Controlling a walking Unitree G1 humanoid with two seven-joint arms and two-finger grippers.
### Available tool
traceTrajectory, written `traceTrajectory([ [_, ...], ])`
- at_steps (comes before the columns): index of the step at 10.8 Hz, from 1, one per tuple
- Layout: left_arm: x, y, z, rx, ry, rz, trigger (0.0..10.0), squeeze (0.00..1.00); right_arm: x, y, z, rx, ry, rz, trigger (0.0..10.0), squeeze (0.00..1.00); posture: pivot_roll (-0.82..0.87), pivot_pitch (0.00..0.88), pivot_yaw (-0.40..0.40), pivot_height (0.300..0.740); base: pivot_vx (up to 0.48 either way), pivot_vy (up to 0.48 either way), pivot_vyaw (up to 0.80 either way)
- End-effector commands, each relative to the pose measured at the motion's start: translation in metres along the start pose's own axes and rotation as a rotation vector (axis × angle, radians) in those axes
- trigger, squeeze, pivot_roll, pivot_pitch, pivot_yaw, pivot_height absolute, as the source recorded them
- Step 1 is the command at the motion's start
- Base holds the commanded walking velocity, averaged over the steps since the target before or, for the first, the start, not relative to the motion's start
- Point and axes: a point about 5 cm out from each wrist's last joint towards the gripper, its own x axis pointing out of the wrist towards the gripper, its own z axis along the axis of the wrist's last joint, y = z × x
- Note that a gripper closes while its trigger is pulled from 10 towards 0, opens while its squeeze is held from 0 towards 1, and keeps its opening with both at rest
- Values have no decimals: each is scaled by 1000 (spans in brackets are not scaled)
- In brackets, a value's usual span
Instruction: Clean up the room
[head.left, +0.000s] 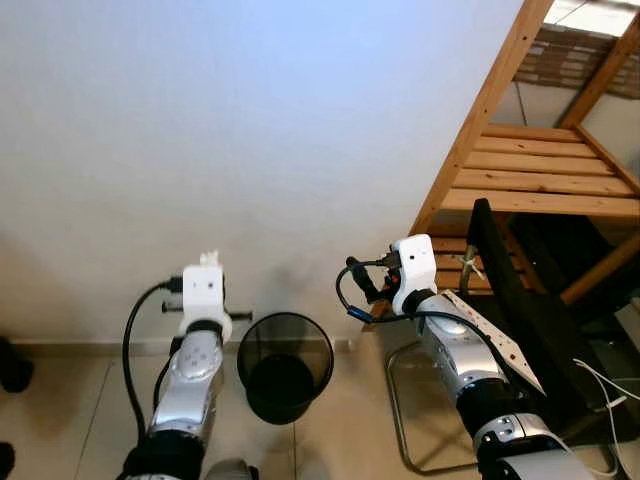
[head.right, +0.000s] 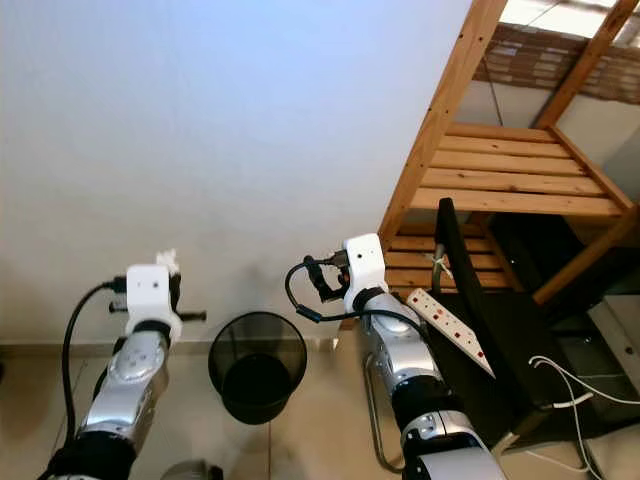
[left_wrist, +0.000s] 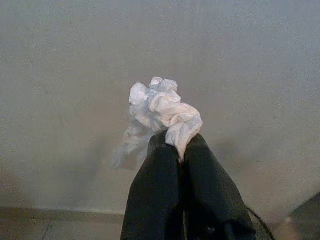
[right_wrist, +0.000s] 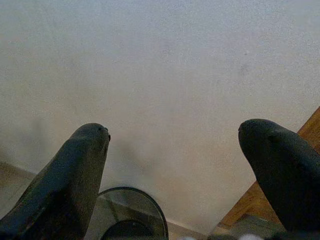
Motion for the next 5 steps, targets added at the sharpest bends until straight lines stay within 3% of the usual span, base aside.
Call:
traceTrajectory([
  [1, 3, -1, -1, 17, 7, -13, 10000, 0, -3, -4, 1, -17, 2, -6, 10000, 122, 81, 25, -146, 740, 0, 0, 0],
  [3, 5, 7, -15, 63, 74, 22, 10000, 0, -16, -9, 2, -20, -24, -10, 10000, 125, 15, 91, -199, 740, 0, 0, 0],
  [5, 5, 5, -24, 83, 74, 17, 10000, 0, -54, -30, -2, -65, 12, -17, 10000, 133, -79, 180, -269, 740, 0, 0, 0],
])
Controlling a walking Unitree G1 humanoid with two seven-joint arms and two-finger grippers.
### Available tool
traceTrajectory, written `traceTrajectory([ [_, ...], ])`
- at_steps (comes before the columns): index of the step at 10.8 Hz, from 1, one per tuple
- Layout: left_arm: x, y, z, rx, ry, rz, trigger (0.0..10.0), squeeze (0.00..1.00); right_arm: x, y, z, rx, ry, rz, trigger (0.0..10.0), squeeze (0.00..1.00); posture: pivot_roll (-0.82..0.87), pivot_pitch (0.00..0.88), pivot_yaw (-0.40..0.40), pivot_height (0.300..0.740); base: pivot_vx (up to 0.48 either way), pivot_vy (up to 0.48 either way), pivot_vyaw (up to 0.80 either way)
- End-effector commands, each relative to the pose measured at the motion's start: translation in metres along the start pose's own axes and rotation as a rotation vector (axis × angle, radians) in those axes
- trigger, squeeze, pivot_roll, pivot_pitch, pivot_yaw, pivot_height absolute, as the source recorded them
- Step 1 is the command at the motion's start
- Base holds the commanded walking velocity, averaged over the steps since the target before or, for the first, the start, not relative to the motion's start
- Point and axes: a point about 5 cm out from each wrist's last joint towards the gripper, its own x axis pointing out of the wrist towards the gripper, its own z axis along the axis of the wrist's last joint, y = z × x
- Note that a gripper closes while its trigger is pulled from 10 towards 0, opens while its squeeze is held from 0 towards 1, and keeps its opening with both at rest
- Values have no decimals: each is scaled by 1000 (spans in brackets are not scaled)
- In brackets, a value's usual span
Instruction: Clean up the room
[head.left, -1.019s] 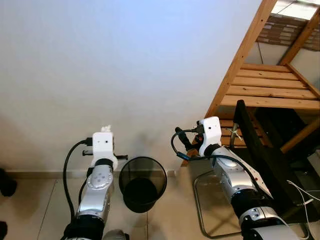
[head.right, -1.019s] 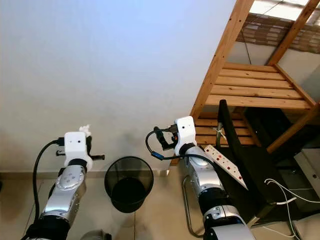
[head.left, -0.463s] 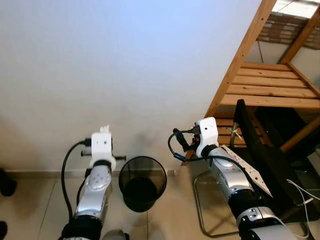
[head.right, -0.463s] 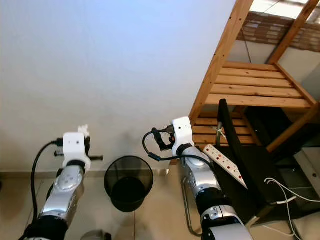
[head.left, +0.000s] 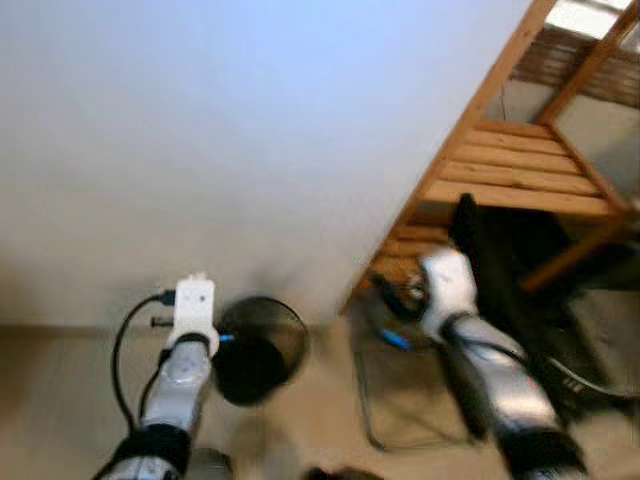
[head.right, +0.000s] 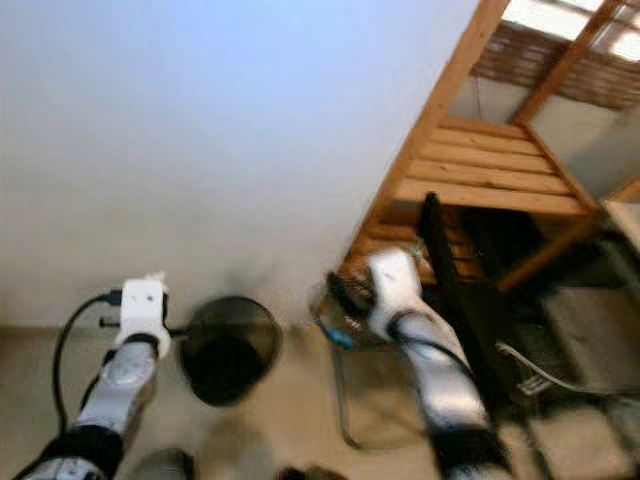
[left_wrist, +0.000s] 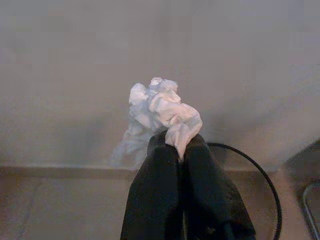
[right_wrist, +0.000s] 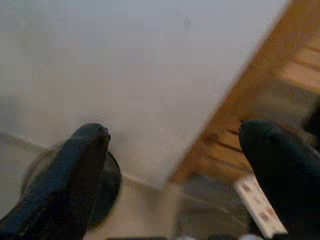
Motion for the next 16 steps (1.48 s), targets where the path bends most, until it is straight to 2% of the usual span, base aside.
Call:
traceTrajectory([
  [1, 0, -12, 1, -1, -12, -42, 10000, 0, -8, -5, 5, 9, -10, -2, 10000, 133, -106, 205, -283, 740, 0, 0, 0],
  [2, 2, -9, -2, 8, 2, -35, 10000, 0, -17, 2, 13, 43, -50, 59, 10000, 141, -129, 224, -284, 740, 0, 0, 0],
  [3, 3, -2, -6, 37, 28, -12, 10000, 0, -25, 20, 22, 57, -71, 202, 10000, 161, -144, 233, -276, 740, 0, 0, 0],
  [4, 4, 5, -10, 51, 55, 4, 10000, 0, -30, 25, 20, 57, -34, 266, 10000, 165, -147, 233, -271, 740, 0, 0, 0],
  [6, 5, 10, -14, 59, 74, 23, 10000, 0, -38, 30, 13, 91, 49, 362, 10000, 165, -135, 232, -262, 740, 0, 0, 0],
  [10, 3, 14, -19, 79, 71, 8, 10000, 0, -45, 39, 13, 104, 99, 407, 10000, 165, -129, 246, -281, 740, 0, 0, 0],
  [11, 2, 14, -19, 102, 65, -1, 10000, 310, -46, 39, 13, 106, 104, 407, 10000, 165, -132, 247, -282, 740, 0, 0, 0],
  [12, 3, 15, -18, 110, 60, 1, 10000, 1000, -47, 39, 13, 107, 108, 402, 10000, 161, -132, 245, -280, 740, 0, 0, 0],
  [16, 7, 18, -7, 190, -15, -9, 10000, 1000, -51, 41, 13, 114, 113, 404, 10000, 173, -138, 250, -278, 740, 0, 0, 0],
])
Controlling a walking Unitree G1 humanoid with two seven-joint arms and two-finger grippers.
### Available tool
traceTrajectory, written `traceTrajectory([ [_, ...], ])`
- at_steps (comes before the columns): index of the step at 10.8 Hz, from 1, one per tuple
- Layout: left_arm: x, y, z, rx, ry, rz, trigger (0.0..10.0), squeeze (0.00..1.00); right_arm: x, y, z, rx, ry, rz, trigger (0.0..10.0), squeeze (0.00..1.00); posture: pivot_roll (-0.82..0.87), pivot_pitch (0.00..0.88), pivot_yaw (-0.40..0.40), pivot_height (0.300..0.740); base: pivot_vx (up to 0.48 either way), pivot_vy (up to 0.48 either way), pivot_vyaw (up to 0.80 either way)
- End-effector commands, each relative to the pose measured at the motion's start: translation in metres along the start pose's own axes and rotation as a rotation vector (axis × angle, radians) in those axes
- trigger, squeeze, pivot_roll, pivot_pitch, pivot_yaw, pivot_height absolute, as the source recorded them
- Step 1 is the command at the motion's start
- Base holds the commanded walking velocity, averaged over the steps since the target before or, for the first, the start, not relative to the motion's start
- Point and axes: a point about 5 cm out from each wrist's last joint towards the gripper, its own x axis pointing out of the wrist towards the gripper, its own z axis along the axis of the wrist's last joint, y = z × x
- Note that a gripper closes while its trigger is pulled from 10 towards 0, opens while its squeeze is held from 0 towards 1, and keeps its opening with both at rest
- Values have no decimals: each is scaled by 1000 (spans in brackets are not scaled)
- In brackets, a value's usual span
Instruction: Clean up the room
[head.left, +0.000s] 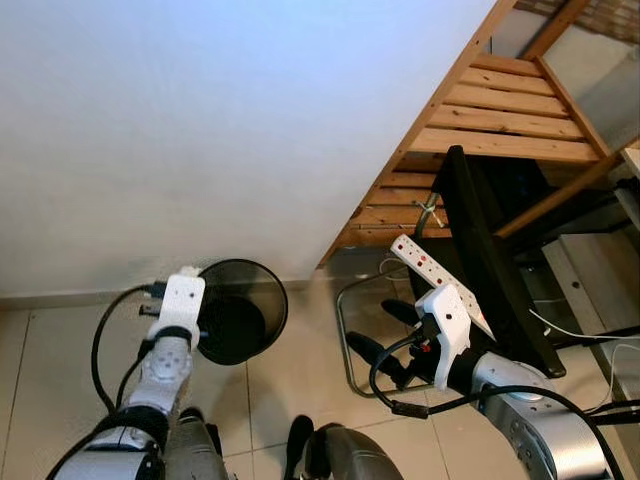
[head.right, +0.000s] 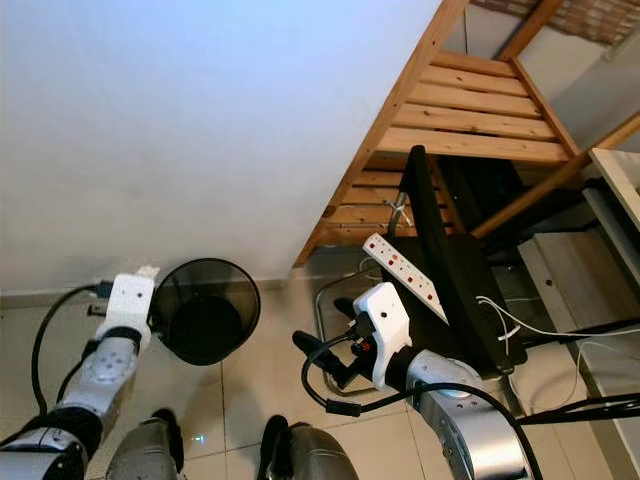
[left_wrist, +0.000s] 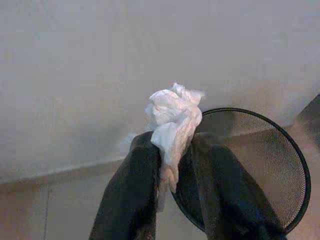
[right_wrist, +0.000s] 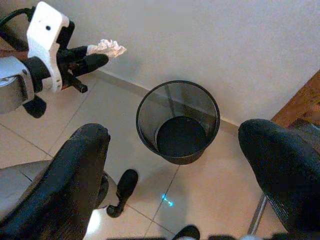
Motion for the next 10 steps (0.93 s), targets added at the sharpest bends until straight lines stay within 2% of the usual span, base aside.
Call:
traceTrajectory([
  [1, -4, -11, -4, 30, 1, -52, 10000, 1000, -8, -3, -4, 11, 23, -26, 10000, 169, -143, 253, -279, 740, 0, 0, 0],
  [4, -3, -12, 4, 98, -80, -86, 10000, 1000, -11, -1, -5, 12, 28, -31, 10000, 176, -150, 258, -279, 740, 0, 0, 0],
  [10, 0, -12, 10, 99, -97, -109, 10000, 1000, -12, 0, -6, 12, 37, -33, 10000, 180, -154, 260, -276, 740, 0, 0, 0],
])
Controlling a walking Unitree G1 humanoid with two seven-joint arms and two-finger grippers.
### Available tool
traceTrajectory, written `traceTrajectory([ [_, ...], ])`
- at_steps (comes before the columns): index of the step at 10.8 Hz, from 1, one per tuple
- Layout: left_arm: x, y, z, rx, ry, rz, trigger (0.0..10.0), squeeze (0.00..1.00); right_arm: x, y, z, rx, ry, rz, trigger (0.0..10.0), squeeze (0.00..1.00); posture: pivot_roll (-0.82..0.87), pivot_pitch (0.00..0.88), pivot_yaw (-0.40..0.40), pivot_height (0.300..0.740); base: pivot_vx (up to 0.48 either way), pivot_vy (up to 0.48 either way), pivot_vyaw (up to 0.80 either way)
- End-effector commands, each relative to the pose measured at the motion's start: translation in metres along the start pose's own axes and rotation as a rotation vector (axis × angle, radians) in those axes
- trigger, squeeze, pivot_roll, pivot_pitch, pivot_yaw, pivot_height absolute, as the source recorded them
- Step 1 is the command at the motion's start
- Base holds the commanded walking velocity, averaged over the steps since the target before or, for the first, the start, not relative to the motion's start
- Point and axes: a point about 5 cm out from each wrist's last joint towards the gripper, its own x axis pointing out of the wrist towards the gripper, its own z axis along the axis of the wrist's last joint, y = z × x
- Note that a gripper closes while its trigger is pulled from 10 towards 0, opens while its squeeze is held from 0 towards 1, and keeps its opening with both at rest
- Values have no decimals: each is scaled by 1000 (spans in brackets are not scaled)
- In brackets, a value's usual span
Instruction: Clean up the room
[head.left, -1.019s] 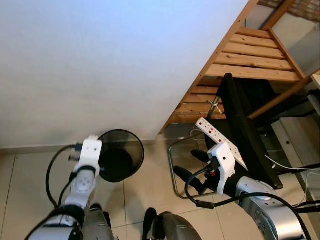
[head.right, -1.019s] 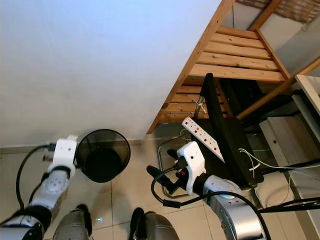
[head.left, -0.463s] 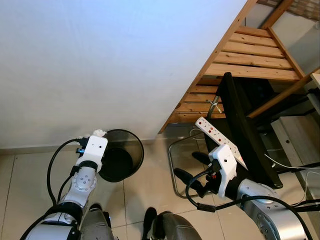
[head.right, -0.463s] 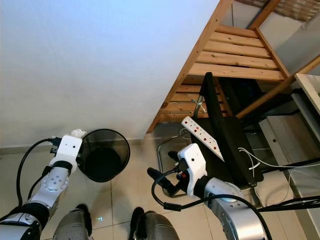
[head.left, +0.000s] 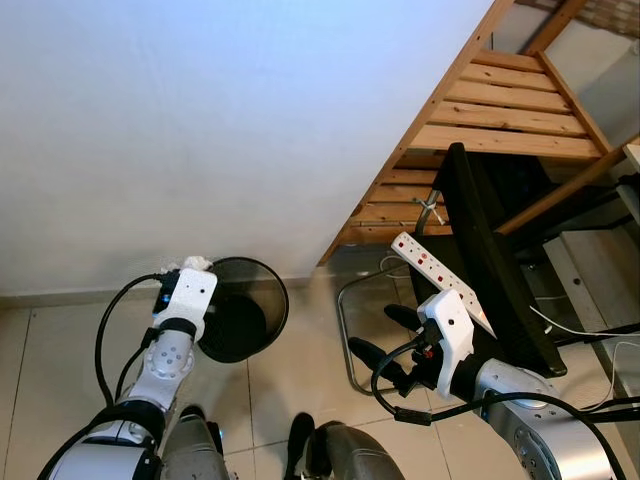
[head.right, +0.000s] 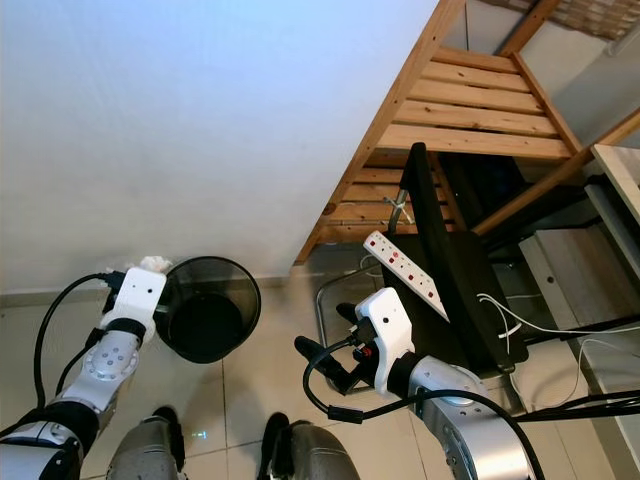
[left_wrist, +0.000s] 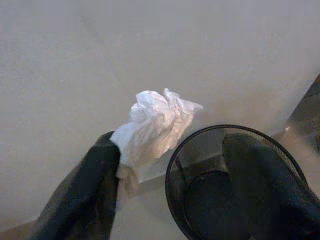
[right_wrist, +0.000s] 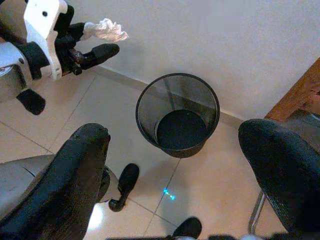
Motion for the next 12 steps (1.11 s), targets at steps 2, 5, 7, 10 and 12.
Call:
traceTrajectory([
  [2, -2, -10, -1, -6, 1, -47, 10000, 1000, -7, -3, -3, 2, 22, -20, 10000, 180, -156, 261, -277, 740, 0, 0, 0],
  [5, 1, -9, 5, -104, -14, -47, 10000, 1000, -8, -4, -3, 0, 23, -24, 10000, 184, -158, 261, -277, 740, 0, 0, 0],
  [7, 5, -16, 12, -184, -22, -75, 10000, 1000, -7, -3, -3, -1, 24, -23, 10000, 184, -158, 263, -277, 740, 0, 0, 0],
  [10, 10, -19, 17, -190, 4, -70, 10000, 0, -4, -4, -2, 2, 10, -35, 10000, 180, -149, 252, -261, 740, 0, 0, 0],
  [12, 10, -25, 22, -301, -13, -63, 10000, 0, 8, -13, 1, 4, -28, -113, 10000, 180, -99, 219, -226, 740, 0, 0, 0],
])
